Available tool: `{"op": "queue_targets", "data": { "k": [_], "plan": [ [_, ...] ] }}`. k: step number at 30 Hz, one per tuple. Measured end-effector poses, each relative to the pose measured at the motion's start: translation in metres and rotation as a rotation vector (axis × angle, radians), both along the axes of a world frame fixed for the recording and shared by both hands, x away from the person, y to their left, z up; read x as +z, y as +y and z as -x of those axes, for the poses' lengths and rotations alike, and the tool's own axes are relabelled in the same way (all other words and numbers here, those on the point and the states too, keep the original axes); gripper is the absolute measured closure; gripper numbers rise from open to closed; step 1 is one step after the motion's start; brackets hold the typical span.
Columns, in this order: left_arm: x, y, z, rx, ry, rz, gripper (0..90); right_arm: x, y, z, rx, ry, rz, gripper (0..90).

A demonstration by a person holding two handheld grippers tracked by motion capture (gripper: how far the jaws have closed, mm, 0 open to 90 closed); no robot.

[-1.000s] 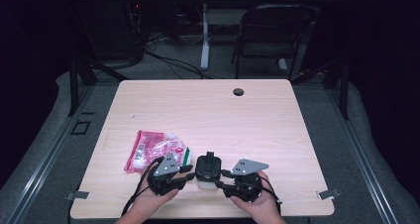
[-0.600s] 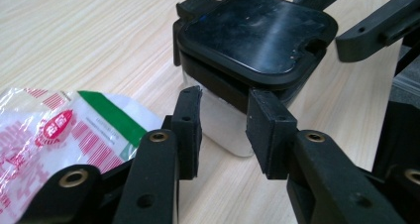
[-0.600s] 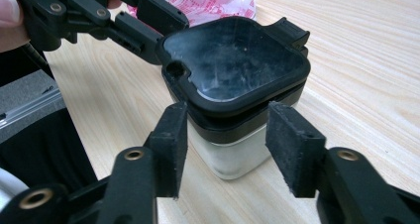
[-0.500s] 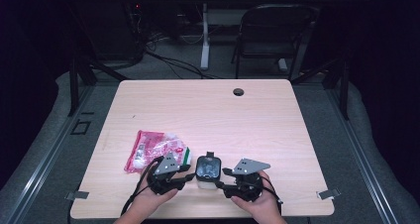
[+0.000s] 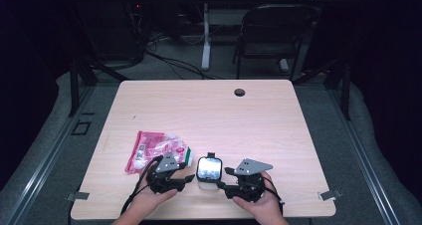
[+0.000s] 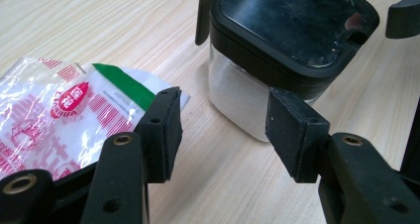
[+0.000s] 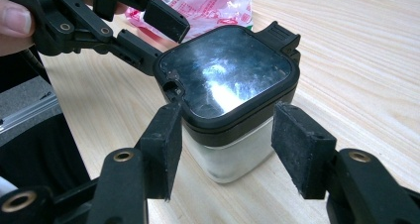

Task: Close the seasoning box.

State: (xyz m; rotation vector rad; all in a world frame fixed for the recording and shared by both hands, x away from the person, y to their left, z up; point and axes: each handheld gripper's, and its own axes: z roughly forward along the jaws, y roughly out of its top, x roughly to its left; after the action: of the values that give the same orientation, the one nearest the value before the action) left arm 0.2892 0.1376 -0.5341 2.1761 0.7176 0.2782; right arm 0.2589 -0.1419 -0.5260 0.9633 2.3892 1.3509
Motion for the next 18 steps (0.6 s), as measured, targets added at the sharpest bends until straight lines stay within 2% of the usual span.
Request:
{"op": "queue_targets", "data": {
  "k": [18],
  "plan": [
    [0.0048, 0.0079, -0.0033, 0.03, -0.003, 0.038, 47.8, 0.0012, -0.006, -0.0022, -0.032, -0.004, -0.019, 45.6]
  ]
}}
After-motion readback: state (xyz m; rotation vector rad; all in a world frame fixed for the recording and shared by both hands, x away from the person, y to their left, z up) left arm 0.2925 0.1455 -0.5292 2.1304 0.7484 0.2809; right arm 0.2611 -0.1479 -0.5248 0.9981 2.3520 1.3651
